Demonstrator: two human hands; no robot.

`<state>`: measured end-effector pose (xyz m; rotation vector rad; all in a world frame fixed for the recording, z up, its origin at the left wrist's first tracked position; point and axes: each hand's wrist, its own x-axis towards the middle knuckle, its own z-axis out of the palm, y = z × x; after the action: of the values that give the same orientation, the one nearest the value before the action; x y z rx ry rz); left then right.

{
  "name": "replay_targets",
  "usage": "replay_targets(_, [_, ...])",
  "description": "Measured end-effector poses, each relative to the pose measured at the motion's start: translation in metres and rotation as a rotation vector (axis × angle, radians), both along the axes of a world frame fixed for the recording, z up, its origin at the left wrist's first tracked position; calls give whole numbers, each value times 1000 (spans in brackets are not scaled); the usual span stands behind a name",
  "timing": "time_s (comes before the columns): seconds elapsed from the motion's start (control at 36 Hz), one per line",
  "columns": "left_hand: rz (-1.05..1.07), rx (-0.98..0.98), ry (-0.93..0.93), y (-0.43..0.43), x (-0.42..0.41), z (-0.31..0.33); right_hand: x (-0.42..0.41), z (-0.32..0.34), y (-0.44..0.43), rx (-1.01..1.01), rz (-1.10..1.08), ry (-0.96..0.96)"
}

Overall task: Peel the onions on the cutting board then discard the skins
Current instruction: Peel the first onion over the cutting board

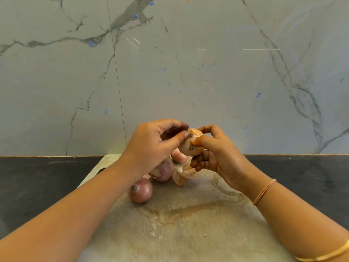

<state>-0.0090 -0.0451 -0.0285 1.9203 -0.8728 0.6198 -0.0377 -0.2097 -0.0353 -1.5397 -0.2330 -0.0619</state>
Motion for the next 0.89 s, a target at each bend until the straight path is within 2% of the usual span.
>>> replay_targets(0.17, [74,37,-116,3,1,2,-2,2,1,12,74,3])
replay_targets(0.28, [176,9,-109,3,6,0,-2,0,2,27,96,-4])
replay_targets(0.44, [288,-53,-77,5,10,-1,1,3,-2,275,98,33])
replay_targets(0.58, [297,-60,-39,5,10,-1,6,3,-7,350,-62,25])
replay_targets(0.67, [224,54,35,3,8,-2,6,2,-8,314,-146,2])
replay_targets(0.75, [177,311,135,-1,5,-3,6,2,-8,284,-174,-19])
replay_targets(0.81, [172,440,135,-3,5,-4,6,2,-8,278,-178,-18])
replay_targets(0.89, [156,410,73,-2,5,-3,6,2,-8,287,-151,2])
